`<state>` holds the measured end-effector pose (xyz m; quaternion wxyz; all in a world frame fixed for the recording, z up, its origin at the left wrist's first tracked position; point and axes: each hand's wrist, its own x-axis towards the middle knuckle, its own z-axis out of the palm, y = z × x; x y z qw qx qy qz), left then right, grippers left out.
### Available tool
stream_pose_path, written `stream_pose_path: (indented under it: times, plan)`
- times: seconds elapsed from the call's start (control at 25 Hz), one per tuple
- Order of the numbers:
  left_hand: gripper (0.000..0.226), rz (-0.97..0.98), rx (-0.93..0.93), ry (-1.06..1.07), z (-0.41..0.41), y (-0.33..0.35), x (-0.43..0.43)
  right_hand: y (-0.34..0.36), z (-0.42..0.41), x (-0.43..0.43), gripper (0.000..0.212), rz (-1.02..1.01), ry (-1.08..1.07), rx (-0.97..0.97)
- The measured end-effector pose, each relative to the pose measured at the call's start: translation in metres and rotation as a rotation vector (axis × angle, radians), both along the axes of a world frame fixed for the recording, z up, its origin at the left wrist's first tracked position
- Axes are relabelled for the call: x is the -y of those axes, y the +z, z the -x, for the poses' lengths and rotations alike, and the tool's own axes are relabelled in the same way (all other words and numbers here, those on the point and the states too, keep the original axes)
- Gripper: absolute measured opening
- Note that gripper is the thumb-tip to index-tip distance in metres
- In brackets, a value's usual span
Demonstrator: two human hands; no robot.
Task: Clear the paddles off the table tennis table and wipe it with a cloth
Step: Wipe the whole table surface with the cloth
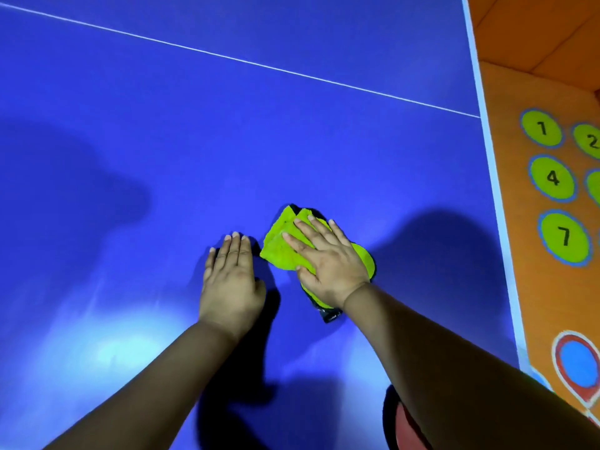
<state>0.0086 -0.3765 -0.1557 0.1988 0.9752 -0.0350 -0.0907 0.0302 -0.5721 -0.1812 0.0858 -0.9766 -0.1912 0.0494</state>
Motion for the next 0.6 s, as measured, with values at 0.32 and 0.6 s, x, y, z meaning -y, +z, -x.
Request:
stream_pose_path:
  times: [0.32,0.6]
  plan:
    - [0.098,-0.382,-0.149,-0.189,-0.122,0.018,0.085,-0.004,-0.191,0.058,0.063,-0.007,-0.014,0.007]
    - [0.104,-0.595,-0.319,-0.289,-0.15,0.018,0.106,-0.007,-0.309,0.096,0.058,-0.009,-0.049,-0.014]
